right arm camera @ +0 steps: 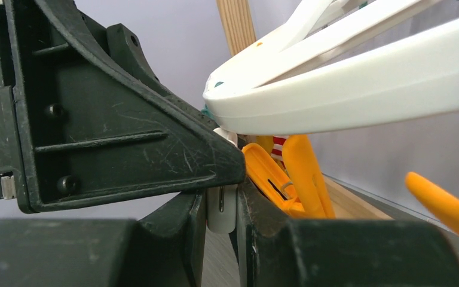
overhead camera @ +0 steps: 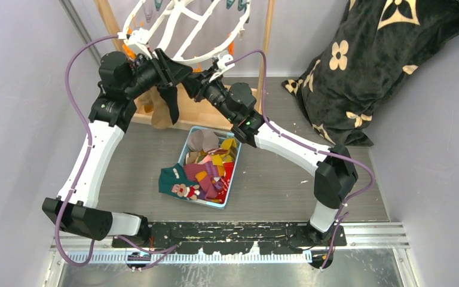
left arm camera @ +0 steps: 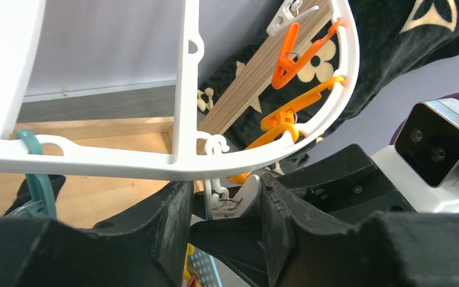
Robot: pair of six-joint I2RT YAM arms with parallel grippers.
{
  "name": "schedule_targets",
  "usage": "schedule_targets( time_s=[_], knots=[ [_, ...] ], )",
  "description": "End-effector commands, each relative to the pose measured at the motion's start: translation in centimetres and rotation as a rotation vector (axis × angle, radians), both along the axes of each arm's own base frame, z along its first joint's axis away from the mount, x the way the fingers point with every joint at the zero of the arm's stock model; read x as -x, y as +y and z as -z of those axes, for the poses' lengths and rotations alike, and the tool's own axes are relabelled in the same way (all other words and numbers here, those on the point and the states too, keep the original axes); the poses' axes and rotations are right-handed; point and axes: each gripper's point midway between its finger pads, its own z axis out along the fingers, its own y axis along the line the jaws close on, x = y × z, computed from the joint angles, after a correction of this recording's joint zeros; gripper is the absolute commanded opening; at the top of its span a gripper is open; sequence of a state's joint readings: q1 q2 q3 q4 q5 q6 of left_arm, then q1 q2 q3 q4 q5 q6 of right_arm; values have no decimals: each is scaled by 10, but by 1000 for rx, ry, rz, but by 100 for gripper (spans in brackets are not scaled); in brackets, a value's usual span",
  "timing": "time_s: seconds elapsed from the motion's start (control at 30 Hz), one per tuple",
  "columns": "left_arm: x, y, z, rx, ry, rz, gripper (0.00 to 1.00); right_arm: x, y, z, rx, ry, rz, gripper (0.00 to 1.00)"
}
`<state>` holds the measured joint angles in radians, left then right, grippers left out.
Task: Clip the socks to the hanger
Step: Open the clamp at the hanger.
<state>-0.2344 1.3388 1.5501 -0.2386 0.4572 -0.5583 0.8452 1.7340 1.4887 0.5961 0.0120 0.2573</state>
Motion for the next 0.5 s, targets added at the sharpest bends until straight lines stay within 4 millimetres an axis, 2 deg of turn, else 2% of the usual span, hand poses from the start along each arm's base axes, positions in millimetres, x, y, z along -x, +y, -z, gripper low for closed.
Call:
schedule_targets(
  time_s=[0.0,0.27,0.3,0.37,0.47],
  knots=[
    [-7,3,-24,32,-68,-9,43,32,-6,-52,-76,-77,-81,1],
    [-12,-2,-23,48,-56,8,47,36,-4,-56,-85,-72,-106,2],
    [-12,-1,-23,49,-57,8,43,35,-4,-56,-86,-70,-104,4],
    [-12,0,-25,52,-69,1,27,37,-4,-58,-90,-69,-110,12],
    [-12,4,-26,55,-82,-22,8,37,-7,-58,-98,-60,-102,36]
  ],
)
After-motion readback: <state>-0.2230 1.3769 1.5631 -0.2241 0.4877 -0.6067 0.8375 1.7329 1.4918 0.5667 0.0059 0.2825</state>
